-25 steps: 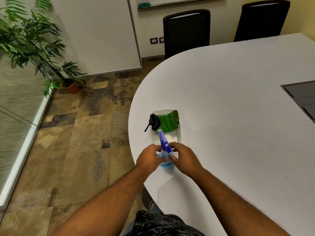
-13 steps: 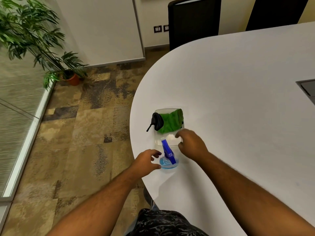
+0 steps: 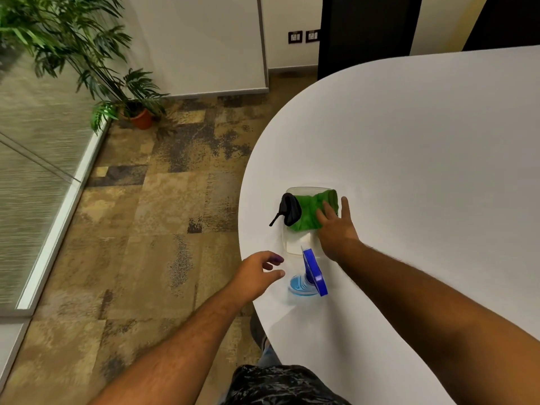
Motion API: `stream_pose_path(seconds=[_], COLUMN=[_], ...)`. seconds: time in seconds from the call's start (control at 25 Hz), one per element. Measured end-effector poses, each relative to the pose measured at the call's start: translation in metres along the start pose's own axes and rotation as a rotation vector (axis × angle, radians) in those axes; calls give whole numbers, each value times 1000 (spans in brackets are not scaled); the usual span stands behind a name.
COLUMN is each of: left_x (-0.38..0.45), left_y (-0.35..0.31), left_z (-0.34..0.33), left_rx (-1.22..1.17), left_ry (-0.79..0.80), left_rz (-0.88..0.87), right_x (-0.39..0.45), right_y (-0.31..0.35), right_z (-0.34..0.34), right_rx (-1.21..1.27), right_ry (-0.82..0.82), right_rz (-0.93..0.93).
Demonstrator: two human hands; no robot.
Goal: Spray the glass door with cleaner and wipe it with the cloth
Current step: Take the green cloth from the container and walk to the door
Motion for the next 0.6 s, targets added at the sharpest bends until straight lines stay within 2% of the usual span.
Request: stream_pose_path(seconds=[0.12, 0.28, 0.48, 0.6], left_x=[1, 5, 4, -7], left_y=[7, 4, -12, -26], left_z=[1, 8, 10, 13], left_rx=[-32, -92, -238, -296], left_ry=[3, -6, -7, -17], left_rz=[24, 30, 40, 22], right_x=[2, -5, -30, -67], right_y=[-3, -28, -78, -84], right_z=[-2, 18, 66, 106], right_rx=[27, 220, 974, 1318], right_ry=[10, -172, -566, -866], right_rz=[28, 41, -161, -122])
Point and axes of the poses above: each hand's wrist, its own x-axis towards the middle knuckle, its own z-axis out of the back of the hand, y = z × x, the point moved 1 cm from there along x, towards the middle knuckle, and after that the axes turned 7 degrees about z, right-handed, at the moved point
